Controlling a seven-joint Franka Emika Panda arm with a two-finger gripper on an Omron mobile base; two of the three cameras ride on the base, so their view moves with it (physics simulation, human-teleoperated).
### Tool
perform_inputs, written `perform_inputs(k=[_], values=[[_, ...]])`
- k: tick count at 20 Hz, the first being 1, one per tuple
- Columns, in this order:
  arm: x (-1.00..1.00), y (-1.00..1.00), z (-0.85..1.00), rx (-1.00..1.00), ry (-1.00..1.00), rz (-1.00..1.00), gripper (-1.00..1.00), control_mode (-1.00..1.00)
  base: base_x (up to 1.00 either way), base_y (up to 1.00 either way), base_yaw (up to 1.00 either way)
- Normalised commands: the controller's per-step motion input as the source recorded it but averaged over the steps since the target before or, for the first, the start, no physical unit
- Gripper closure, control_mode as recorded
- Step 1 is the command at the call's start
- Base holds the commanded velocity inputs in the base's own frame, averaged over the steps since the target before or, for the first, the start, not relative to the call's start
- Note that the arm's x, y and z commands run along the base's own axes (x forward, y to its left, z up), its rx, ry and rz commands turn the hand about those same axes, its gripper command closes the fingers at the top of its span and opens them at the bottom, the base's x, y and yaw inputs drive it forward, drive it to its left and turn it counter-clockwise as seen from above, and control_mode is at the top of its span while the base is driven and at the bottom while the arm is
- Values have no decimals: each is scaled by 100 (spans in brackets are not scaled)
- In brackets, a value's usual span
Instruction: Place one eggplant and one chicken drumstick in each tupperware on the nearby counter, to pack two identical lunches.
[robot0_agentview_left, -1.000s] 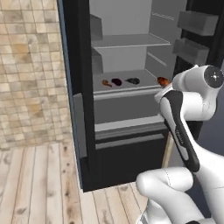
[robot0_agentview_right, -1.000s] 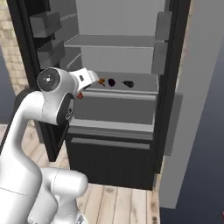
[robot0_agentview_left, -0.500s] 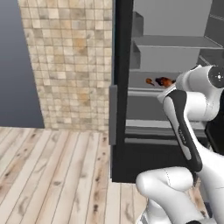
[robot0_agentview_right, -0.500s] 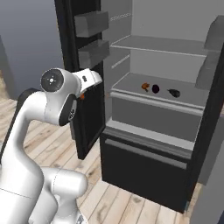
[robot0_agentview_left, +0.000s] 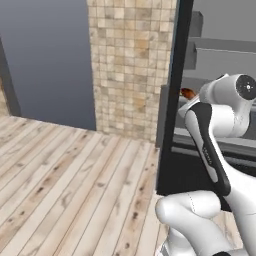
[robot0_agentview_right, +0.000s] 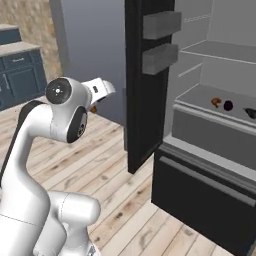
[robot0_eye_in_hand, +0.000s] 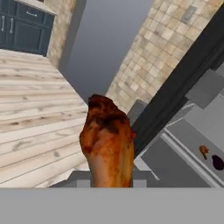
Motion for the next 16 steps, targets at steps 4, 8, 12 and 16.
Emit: perform_inputs(k=[4,8,12,16], values=[[0,0,0,0,0,0,100,100,-29,58,36],[0,0,0,0,0,0,100,100,-3,63,35],[0,0,0,0,0,0,100,100,3,69,35],[0,0,0,0,0,0,100,100,42,40,31]])
